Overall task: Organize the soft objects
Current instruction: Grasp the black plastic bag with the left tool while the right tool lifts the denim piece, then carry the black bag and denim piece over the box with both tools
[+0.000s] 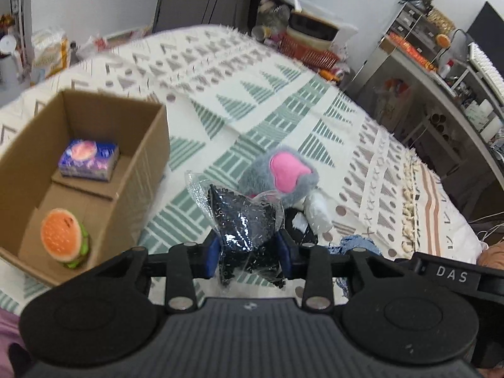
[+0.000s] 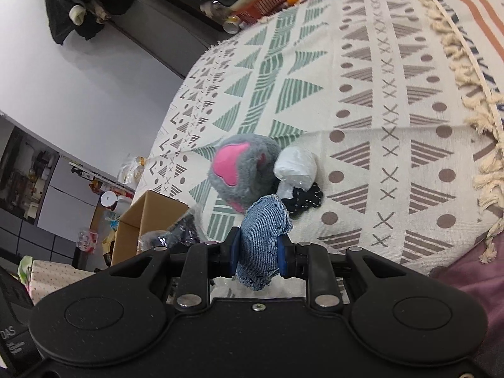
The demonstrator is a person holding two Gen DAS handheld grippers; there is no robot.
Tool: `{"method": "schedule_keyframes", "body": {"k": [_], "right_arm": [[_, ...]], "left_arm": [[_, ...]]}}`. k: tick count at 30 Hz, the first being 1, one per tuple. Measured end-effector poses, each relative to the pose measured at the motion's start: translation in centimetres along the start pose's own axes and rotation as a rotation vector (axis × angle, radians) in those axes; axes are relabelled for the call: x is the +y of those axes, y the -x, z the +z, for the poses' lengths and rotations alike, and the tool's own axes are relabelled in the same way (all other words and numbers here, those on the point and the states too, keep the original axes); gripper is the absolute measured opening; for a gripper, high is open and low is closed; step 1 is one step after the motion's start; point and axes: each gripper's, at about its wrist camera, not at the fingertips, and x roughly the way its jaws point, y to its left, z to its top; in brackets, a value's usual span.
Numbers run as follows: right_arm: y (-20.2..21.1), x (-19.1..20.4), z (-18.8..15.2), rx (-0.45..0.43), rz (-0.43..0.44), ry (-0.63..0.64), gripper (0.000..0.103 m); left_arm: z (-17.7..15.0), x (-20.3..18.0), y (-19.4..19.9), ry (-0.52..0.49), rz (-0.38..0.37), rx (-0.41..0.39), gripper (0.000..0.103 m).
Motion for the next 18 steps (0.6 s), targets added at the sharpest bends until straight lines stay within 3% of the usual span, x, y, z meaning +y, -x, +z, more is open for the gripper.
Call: {"method": "schedule_keyframes", "body": {"k": [18], "right_arm": [[2.0, 6.3, -0.2, -0.082, 0.018, 0.157, 0.024]], "left_arm": [[2.3, 2.7, 4.2, 0.027, -0.026, -0.096, 0.037]]}}
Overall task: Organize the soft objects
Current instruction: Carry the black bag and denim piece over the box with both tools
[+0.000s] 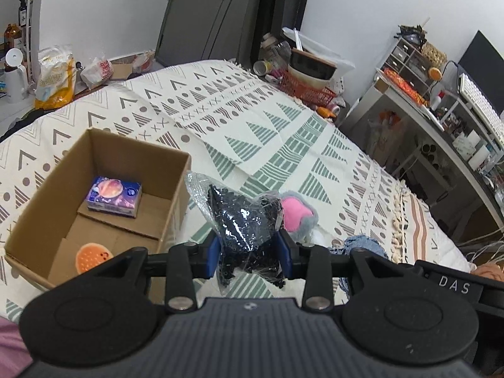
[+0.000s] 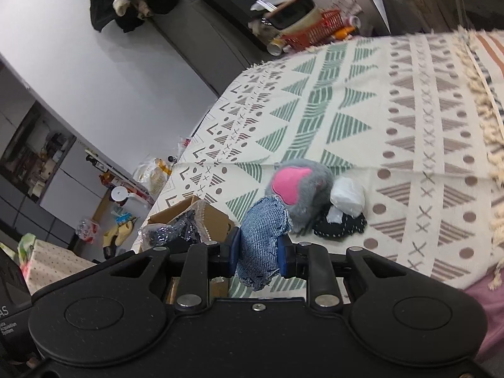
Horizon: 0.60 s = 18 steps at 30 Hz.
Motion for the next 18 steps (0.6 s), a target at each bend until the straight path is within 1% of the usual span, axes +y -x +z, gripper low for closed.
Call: {"method": "schedule_keyframes", "body": {"k": [7, 11, 18], "right_arm": [[-0.4, 2.0, 0.6, -0.014, 0.021, 0.030, 0.024], [-0.8, 3.3, 0.6, -0.020, 0.026, 0.053, 0.024], [-2.5, 5.7, 0.4, 0.005, 0.055, 0.081, 0.024]], "left_arm": [[0.7, 1.8, 0.5, 0.040, 0.007, -0.016, 0.037], [1.2, 2.9, 1.2, 0.067, 0.007, -0.039, 0.037], [2.1, 5.2, 1.7, 0.119, 0.017, -0.060, 0.037]]}}
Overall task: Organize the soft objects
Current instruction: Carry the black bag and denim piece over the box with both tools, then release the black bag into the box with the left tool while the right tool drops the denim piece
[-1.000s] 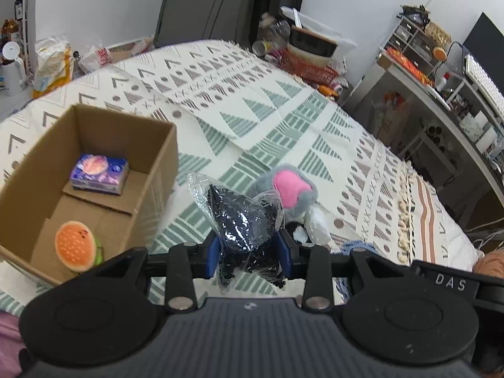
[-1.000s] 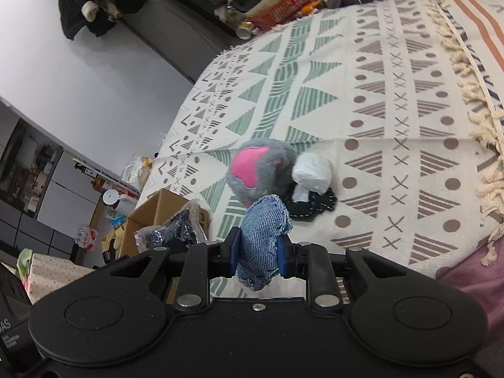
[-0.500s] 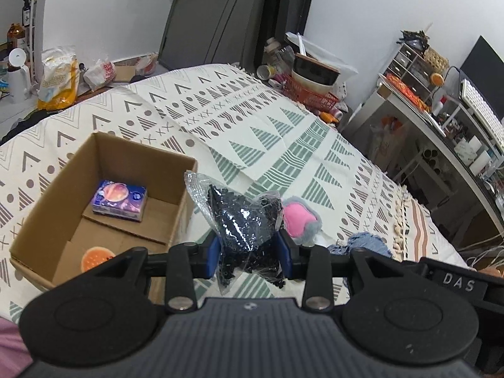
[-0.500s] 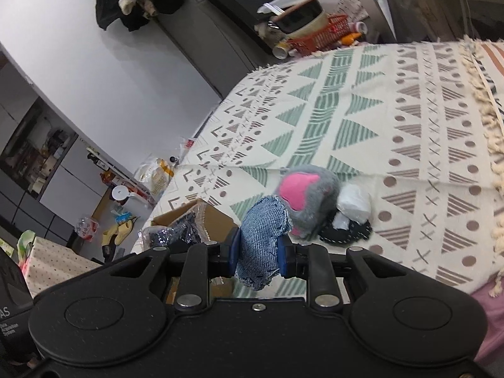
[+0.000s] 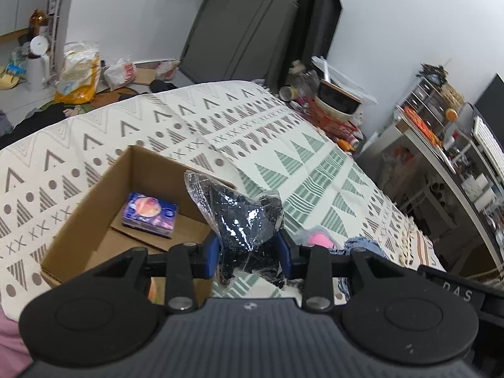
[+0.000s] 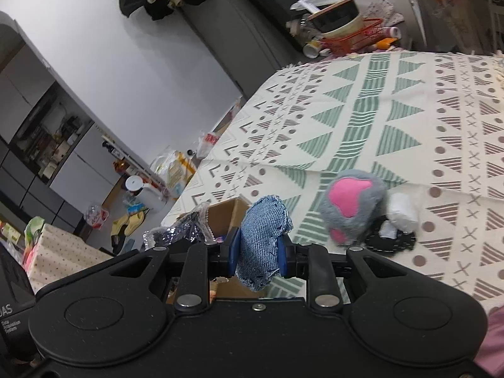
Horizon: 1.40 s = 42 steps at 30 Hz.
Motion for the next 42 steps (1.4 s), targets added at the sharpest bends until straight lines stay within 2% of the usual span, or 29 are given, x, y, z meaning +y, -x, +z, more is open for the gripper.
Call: {"method": "schedule_keyframes", "body": {"k": [12, 25, 29, 33, 38, 40, 42], "right_arm": [[-3.7, 3.9, -0.4, 0.050, 0.049, 0.032, 0.024], [-7.3, 6.2, -1.4, 0.107, 0.063, 0.050, 0.024], [-7.8, 6.5, -1.5, 0.110, 0.057, 0.050, 0.024], [-7.9, 6.7, -1.4, 0.101, 0.057, 0.045, 0.024], [-8.3, 6.7, -1.4, 0.118, 0.062, 0.048, 0.034], [-8.1, 6.6, -1.5, 0.123, 0.066, 0.048, 0.048], [-7.5, 6.4, -1.5, 0.110, 0.065, 0.058, 0.051]], "left_arm": [[1.9, 5.2, -0.8, 0.126, 0.065, -0.002, 0.037], [2.2, 8.4, -2.5, 0.214, 0.116, 0.046, 0.037], [2.4, 8.9, -2.4, 0.238, 0.134, 0.032, 0.042], [2.6, 9.2, -1.9, 0.268, 0.130, 0.017, 0.054], [2.7, 8.8, -1.5, 0.262, 0.145, 0.006, 0.055], [2.7, 8.5, -1.3, 0.250, 0.150, -0.001, 0.056], [2.7, 8.0, -1.2, 0.233, 0.157, -0.007, 0.062]]}}
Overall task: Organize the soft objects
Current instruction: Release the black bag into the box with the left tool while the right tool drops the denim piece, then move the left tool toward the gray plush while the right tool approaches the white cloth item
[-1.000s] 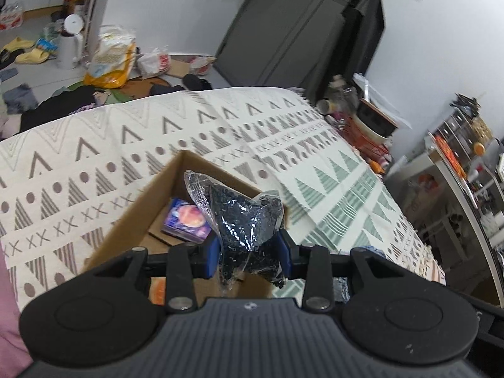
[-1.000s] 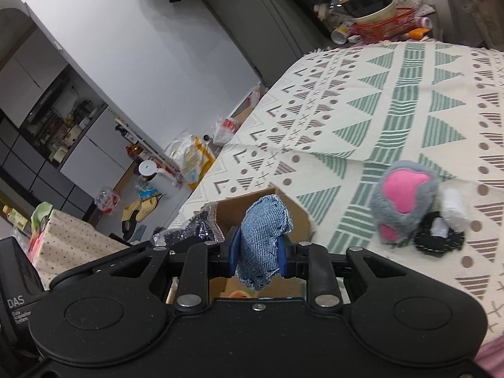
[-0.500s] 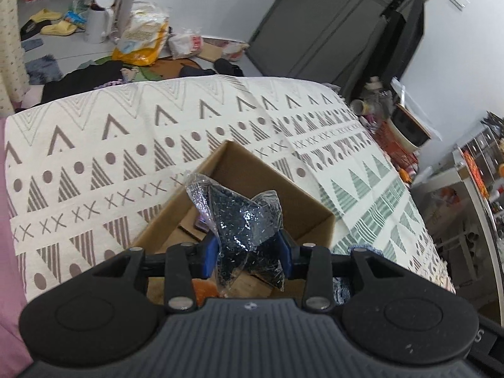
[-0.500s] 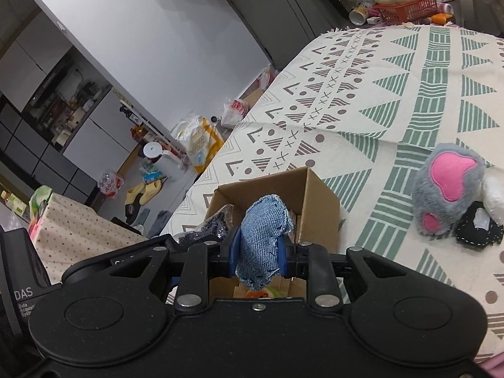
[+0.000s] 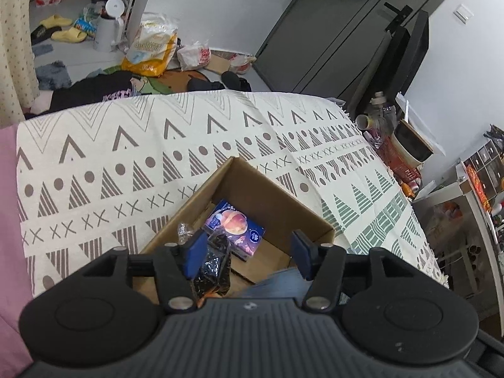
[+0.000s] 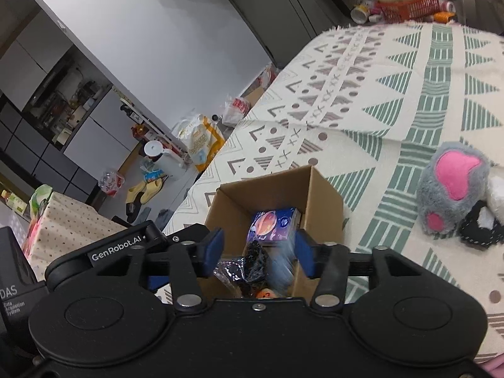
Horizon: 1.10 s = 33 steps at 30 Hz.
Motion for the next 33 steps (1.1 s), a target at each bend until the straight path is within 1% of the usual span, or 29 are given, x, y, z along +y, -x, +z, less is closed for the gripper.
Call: {"method": "schedule_keyframes", "body": {"k": [5, 8, 13, 21, 24, 26, 29, 30, 32, 33], "right_arm": [[1.8, -1.1, 0.3, -0.023, -0.018, -0.009, 0.056], [2.8, -2.0, 0.4, -0.035, -0.033, -0.014, 0.056], [4.6, -3.8, 0.5, -0.054, -0.065, -0.022, 0.057], [7.4, -6.7, 0.7, -0.090, -0.104, -0.034, 0.061], [8.4, -7.7, 0.8, -0.106, -0.120, -0.033, 0.064], [9.0, -8.4, 0.9, -0.112, -0.124, -0.030, 0.065], [10.0, -9.6, 1.1, -0.128, -0.142, -0.032, 0.072], [10.3, -9.9, 1.1, -0.136, -0.147, -0.031, 0.076], [10.9, -10.6, 1.2, -0.151, -0.162, -0.024, 0.082], [11.2, -11.0, 1.3, -0.155, -0.166, -0.018, 0.086]], "left_arm": [[-0.6, -1.3, 0.2, -0.044, 0.007, -0.007, 0.068], [-1.2, -2.2, 0.2, -0.080, 0.009, -0.008, 0.071], [-1.8, -3.5, 0.4, -0.110, 0.007, -0.009, 0.072], [-2.9, -5.8, 1.3, -0.170, 0.006, -0.048, 0.073], [-3.5, -6.9, 1.8, -0.202, 0.030, -0.086, 0.073], [-4.1, -7.9, 2.0, -0.250, 0.028, -0.104, 0.073], [-4.8, -9.0, 1.7, -0.275, -0.005, -0.081, 0.074], [-5.1, -9.3, 1.6, -0.282, -0.011, -0.075, 0.074], [-5.8, -10.1, 1.5, -0.312, -0.003, -0.078, 0.075], [-6.1, -10.5, 1.5, -0.329, 0.005, -0.085, 0.078]]}}
